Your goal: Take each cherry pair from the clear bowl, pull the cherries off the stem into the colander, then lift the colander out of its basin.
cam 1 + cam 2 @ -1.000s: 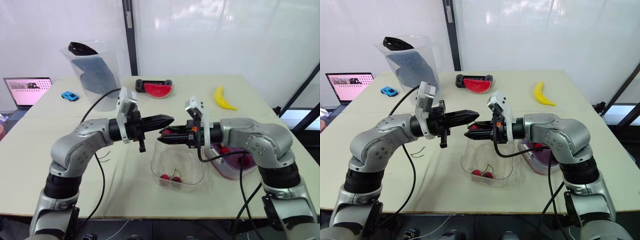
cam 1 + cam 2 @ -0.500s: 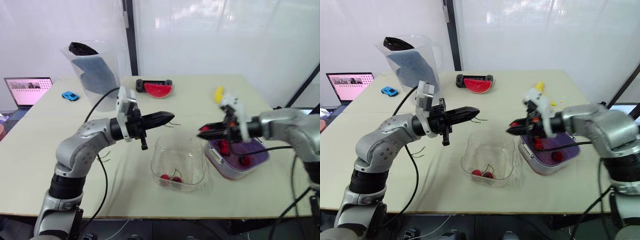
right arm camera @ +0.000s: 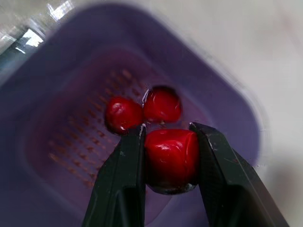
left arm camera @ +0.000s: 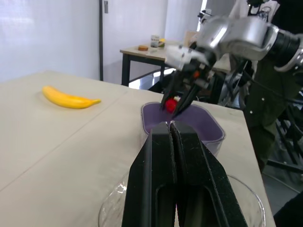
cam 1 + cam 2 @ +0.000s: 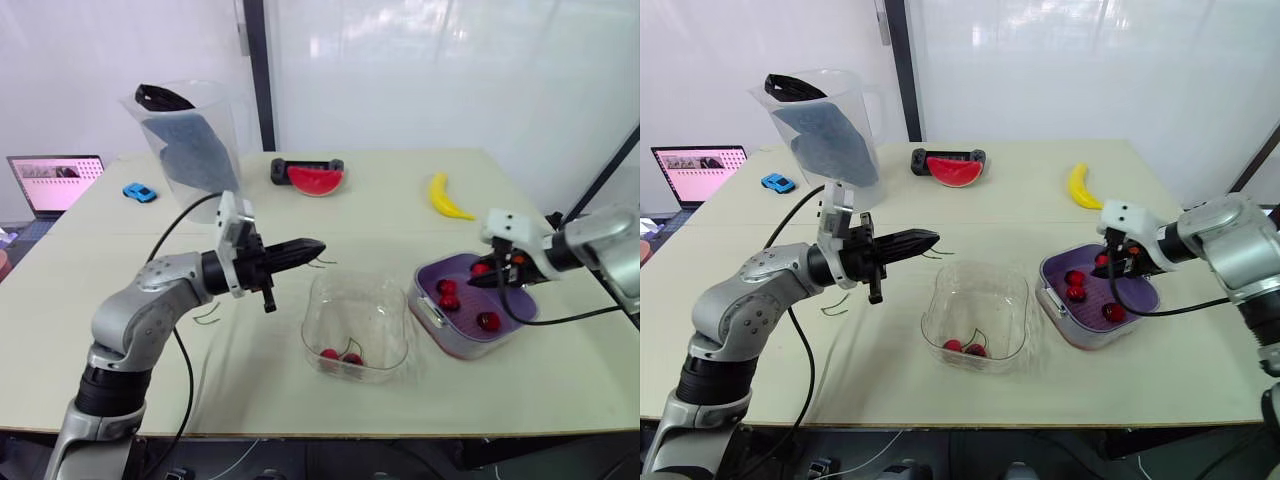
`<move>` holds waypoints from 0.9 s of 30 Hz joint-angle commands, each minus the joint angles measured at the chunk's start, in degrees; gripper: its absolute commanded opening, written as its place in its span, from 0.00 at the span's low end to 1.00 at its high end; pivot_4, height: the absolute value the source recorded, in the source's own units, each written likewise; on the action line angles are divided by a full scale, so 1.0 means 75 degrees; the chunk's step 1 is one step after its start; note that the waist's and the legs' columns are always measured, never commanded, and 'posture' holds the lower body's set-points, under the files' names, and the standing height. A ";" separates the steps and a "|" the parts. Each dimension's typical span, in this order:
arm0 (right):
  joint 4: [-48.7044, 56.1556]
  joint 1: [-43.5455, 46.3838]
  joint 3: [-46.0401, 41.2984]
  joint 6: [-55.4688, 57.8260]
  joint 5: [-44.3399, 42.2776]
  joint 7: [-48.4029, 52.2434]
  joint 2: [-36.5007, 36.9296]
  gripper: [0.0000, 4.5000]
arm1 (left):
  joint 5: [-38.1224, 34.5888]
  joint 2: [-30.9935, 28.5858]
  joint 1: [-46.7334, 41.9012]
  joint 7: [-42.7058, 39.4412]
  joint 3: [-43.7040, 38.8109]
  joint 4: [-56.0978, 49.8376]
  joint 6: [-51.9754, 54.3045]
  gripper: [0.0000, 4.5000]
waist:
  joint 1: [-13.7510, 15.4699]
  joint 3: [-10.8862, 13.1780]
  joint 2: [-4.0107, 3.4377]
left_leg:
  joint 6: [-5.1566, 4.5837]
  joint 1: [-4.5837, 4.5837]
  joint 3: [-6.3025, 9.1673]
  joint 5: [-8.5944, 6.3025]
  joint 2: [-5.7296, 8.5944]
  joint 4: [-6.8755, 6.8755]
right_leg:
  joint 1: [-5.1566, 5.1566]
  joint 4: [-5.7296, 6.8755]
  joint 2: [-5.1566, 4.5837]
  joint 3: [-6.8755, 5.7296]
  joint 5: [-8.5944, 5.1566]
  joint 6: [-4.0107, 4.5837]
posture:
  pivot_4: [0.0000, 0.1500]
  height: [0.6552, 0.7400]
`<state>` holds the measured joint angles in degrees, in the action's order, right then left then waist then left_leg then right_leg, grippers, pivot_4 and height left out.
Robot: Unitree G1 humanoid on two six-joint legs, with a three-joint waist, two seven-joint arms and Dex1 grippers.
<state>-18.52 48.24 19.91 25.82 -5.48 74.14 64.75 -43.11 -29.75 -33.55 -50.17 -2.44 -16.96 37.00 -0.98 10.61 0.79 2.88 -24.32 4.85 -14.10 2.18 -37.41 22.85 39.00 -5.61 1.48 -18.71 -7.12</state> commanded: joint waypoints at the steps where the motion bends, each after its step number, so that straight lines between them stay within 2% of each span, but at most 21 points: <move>1: -0.0531 0.0062 -0.0039 -0.0549 0.0585 0.0005 -0.0136 0.31 | -0.0042 -0.0022 0.0040 0.0074 -0.0055 -0.0371 -0.0059 0.00 | 0.0002 0.0000 0.0000 | 0.0003 0.0000 0.0000 0.0002 0.0001 0.0001 | -0.0001 0.0000 -0.0001 0.0000 0.0000 0.0000 | 1.00 1.00; 2: -0.0634 0.0071 -0.0072 -0.0568 0.0626 0.0045 -0.0208 0.31 | -0.0047 -0.0024 0.0054 0.0090 -0.0052 -0.0395 -0.0049 0.00 | -0.0002 0.0000 0.0000 | 0.0004 -0.0001 0.0000 0.0002 0.0001 0.0001 | 0.0001 0.0000 -0.0001 0.0000 0.0000 0.0000 | 1.00 1.00; 6: -0.0764 0.0119 -0.0168 -0.0760 0.0857 0.0153 -0.0312 0.59 | -0.0052 -0.0041 0.0079 0.0122 -0.0045 -0.0445 -0.0023 0.00 | -0.0015 0.0000 -0.0001 | 0.0011 0.0000 0.0001 0.0006 0.0000 0.0002 | 0.0002 0.0000 0.0000 0.0001 0.0000 0.0000 | 1.00 1.00; 8: -0.0689 0.0133 -0.0303 -0.0685 0.0801 0.0214 -0.0357 0.82 | -0.0051 -0.0049 0.0068 0.0109 -0.0030 -0.0446 -0.0012 0.00 | -0.0009 0.0000 -0.0001 | 0.0011 0.0000 0.0002 0.0007 0.0000 0.0002 | 0.0002 0.0001 0.0000 0.0000 0.0000 0.0000 | 1.00 1.00; 10: -0.0494 0.0142 -0.0411 -0.0632 0.0734 0.0385 -0.0292 0.99 | -0.0025 -0.0078 0.0060 0.0053 0.0010 -0.0437 -0.0015 0.00 | 0.0012 0.0000 -0.0001 | 0.0011 0.0000 0.0001 0.0007 0.0001 0.0000 | -0.0001 0.0000 0.0000 0.0000 0.0000 0.0000 | 1.00 1.00; 15: 0.0314 0.0717 -0.1246 0.0467 -0.0017 0.1102 0.0091 0.99 | -0.0066 -0.0167 -0.0022 -0.0052 -0.0038 -0.0312 -0.0007 0.00 | 0.0013 0.0010 -0.0018 | 0.0011 -0.0001 0.0002 0.0006 0.0001 0.0000 | 0.0000 -0.0001 -0.0001 0.0001 0.0000 0.0000 | 1.00 1.00; 19: 0.1403 0.1110 -0.2014 0.2185 -0.1468 0.1913 0.0231 0.99 | -0.0216 -0.0219 -0.0083 -0.0052 -0.0121 -0.0282 0.0128 0.00 | -0.0006 0.0010 -0.0017 | 0.0001 0.0001 0.0005 0.0001 -0.0002 0.0008 | 0.0000 -0.0001 0.0001 -0.0001 0.0000 0.0000 | 1.00 1.00; 23: 0.2970 0.1207 -0.2812 0.3909 -0.3509 0.2123 -0.0212 0.99 | -0.0832 -0.0639 0.0110 0.0085 -0.0501 -0.0500 0.0917 0.00 | -0.0018 0.0010 -0.0017 | -0.0029 0.0003 0.0009 -0.0017 -0.0004 0.0008 | -0.0004 -0.0001 0.0003 -0.0001 0.0000 0.0000 | 1.00 1.00; 27: 0.4051 0.0921 -0.2794 0.4364 -0.4247 0.1600 -0.0781 0.99 | -0.1353 -0.1221 0.0605 0.0502 -0.1276 -0.0578 0.1589 0.00 | -0.0025 0.0008 -0.0017 | -0.0031 0.0010 0.0012 -0.0018 -0.0008 0.0016 | -0.0002 0.0002 0.0003 0.0000 0.0000 0.0000 | 1.00 1.00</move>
<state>8.87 55.30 0.15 57.49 -34.98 87.72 59.22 -50.96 -37.54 -29.25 -47.88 -8.00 -19.84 47.33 -1.17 10.67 0.67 2.65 -24.25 4.96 -14.23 2.09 -37.31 22.83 39.02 -5.58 1.47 -18.71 -7.11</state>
